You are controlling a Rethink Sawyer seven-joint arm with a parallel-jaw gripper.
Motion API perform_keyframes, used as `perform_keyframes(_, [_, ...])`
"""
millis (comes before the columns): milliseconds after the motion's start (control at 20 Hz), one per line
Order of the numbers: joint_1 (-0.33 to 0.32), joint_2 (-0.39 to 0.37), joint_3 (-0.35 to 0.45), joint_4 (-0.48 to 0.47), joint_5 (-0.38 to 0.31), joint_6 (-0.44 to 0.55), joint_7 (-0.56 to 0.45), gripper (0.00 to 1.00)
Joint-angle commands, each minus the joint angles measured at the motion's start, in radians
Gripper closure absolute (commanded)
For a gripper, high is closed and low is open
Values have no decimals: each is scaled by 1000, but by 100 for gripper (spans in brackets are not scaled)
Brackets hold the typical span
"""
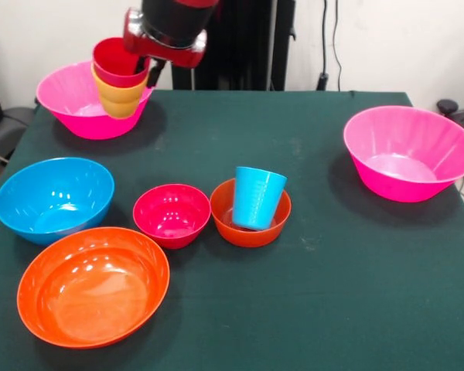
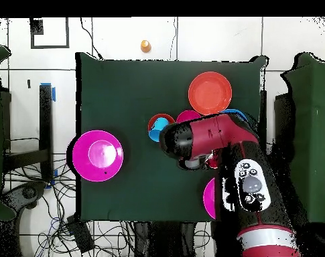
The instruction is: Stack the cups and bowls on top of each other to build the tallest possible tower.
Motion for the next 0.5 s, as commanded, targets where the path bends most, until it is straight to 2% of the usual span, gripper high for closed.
perform_keyframes(50, [9,43,42,-79,92,38,50,100])
perform_keyframes(300, [5,85,36,-38,193,-20,96,100])
perform_keyframes(500, [23,77,22,-12,259,10,120,100])
